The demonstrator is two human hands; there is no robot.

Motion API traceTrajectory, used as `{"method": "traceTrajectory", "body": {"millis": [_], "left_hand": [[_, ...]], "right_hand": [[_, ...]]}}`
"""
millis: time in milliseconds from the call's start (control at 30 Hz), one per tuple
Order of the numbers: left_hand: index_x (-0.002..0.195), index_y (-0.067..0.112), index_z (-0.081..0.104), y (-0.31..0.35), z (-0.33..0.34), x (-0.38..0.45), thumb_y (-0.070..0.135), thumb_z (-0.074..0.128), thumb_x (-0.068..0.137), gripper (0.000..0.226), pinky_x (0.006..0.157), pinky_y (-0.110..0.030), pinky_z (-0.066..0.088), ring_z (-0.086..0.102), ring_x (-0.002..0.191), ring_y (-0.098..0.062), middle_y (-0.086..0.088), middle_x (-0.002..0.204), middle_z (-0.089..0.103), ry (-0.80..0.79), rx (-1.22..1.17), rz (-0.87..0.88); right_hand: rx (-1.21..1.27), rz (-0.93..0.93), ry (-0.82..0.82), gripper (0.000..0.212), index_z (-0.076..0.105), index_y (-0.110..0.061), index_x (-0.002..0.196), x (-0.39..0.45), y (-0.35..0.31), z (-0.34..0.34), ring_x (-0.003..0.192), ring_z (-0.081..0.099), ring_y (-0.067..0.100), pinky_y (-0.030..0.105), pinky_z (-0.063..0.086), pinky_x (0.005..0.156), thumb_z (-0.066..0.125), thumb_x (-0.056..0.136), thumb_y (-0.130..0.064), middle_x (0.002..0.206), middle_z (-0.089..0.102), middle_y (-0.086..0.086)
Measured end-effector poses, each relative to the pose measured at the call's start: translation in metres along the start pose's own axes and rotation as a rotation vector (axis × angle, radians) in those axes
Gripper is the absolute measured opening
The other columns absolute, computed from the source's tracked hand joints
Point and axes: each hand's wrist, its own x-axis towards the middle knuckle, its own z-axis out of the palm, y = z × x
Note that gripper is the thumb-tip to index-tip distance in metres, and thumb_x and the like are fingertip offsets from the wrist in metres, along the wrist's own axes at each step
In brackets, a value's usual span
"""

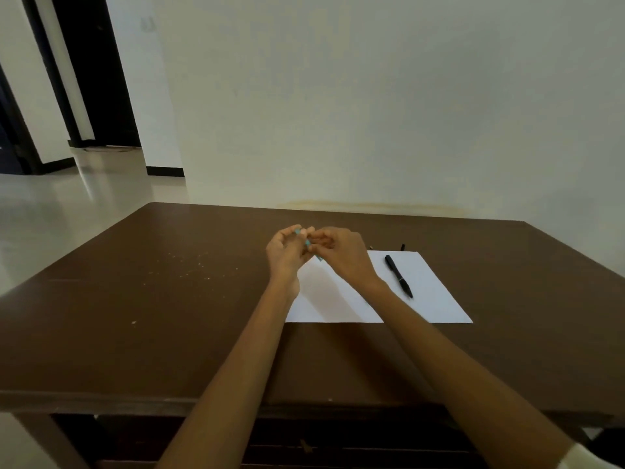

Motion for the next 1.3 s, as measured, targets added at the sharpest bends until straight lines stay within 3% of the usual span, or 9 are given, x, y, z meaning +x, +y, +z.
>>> {"method": "traceTrajectory", "body": {"millis": [167,267,367,500,600,767,867,1133,1300], "left_hand": [[0.113,0.003,0.056,-0.012,0.013,-0.011,0.007,0.059,0.089,0.025,0.070,-0.026,0.059,0.065,0.082,-0.020,-0.012,0.096,0.066,0.073,-0.029,-0.044],[0.117,0.004,0.055,-0.020,0.018,-0.015,0.017,0.053,0.094,0.028,0.072,-0.028,0.058,0.066,0.082,-0.021,-0.014,0.104,0.064,0.055,-0.151,-0.122],[0.136,0.004,0.039,-0.020,0.017,-0.013,0.042,0.026,0.100,0.054,0.097,-0.035,0.046,0.057,0.111,-0.027,-0.017,0.129,0.055,-0.062,-0.413,-0.254],[0.144,0.002,0.023,-0.020,0.003,-0.006,0.048,0.012,0.099,0.066,0.115,-0.042,0.025,0.034,0.136,-0.034,-0.019,0.148,0.034,-0.112,-0.656,-0.326],[0.145,0.000,0.019,-0.021,-0.002,-0.005,0.047,0.012,0.099,0.067,0.115,-0.044,0.023,0.031,0.137,-0.036,-0.022,0.149,0.030,-0.132,-0.773,-0.341],[0.143,-0.002,0.023,-0.019,-0.007,-0.007,0.045,0.012,0.099,0.065,0.104,-0.041,0.033,0.039,0.132,-0.035,-0.022,0.145,0.037,-0.105,-0.797,-0.341],[0.142,-0.002,0.024,-0.019,-0.008,-0.008,0.042,0.014,0.100,0.062,0.108,-0.041,0.032,0.040,0.131,-0.035,-0.023,0.144,0.039,-0.101,-0.810,-0.343],[0.139,-0.002,0.034,-0.019,-0.008,-0.009,0.029,0.023,0.100,0.051,0.107,-0.040,0.036,0.047,0.126,-0.033,-0.023,0.137,0.046,-0.085,-0.763,-0.360],[0.140,-0.002,0.032,-0.017,-0.007,-0.012,0.024,0.025,0.099,0.048,0.101,-0.041,0.040,0.048,0.125,-0.034,-0.023,0.138,0.046,-0.074,-0.774,-0.358]], "right_hand": [[-0.213,-0.078,0.031,0.019,0.072,-0.016,0.100,-0.010,0.006,-0.004,0.081,0.064,0.013,0.025,0.049,0.069,0.063,0.088,-0.028,0.092,0.071,0.001],[-0.306,-0.108,-0.016,0.017,0.073,-0.019,0.098,-0.007,0.009,-0.010,0.080,0.063,0.014,0.023,0.046,0.067,0.061,0.089,-0.027,0.090,0.071,0.000],[-0.331,-0.107,-0.109,0.021,0.072,-0.019,0.102,-0.003,0.012,-0.022,0.083,0.064,0.012,0.028,0.051,0.073,0.064,0.087,-0.031,0.095,0.073,-0.001],[-0.392,-0.176,-0.231,0.027,0.069,-0.018,0.109,0.002,0.012,-0.037,0.088,0.064,0.013,0.026,0.051,0.077,0.063,0.088,-0.032,0.103,0.072,0.001],[-0.506,-0.261,-0.296,0.026,0.068,-0.018,0.111,0.004,0.008,-0.038,0.093,0.061,0.016,0.027,0.049,0.078,0.061,0.089,-0.030,0.106,0.069,0.001],[-0.639,-0.436,-0.297,0.023,0.067,-0.022,0.112,0.007,-0.005,-0.031,0.091,0.056,0.016,0.024,0.044,0.070,0.060,0.090,-0.021,0.104,0.065,0.002],[-0.705,-0.490,-0.288,0.025,0.064,-0.024,0.115,0.010,-0.011,-0.027,0.093,0.052,0.014,0.022,0.039,0.066,0.056,0.092,-0.019,0.104,0.062,0.001],[-0.724,-0.481,-0.289,0.027,0.063,-0.022,0.118,0.010,-0.009,-0.023,0.098,0.052,0.014,0.023,0.044,0.071,0.057,0.092,-0.018,0.110,0.062,0.001],[-0.687,-0.453,-0.267,0.024,0.064,-0.021,0.114,0.011,-0.004,-0.023,0.093,0.051,0.015,0.022,0.038,0.066,0.058,0.091,-0.017,0.106,0.061,0.003]]}}
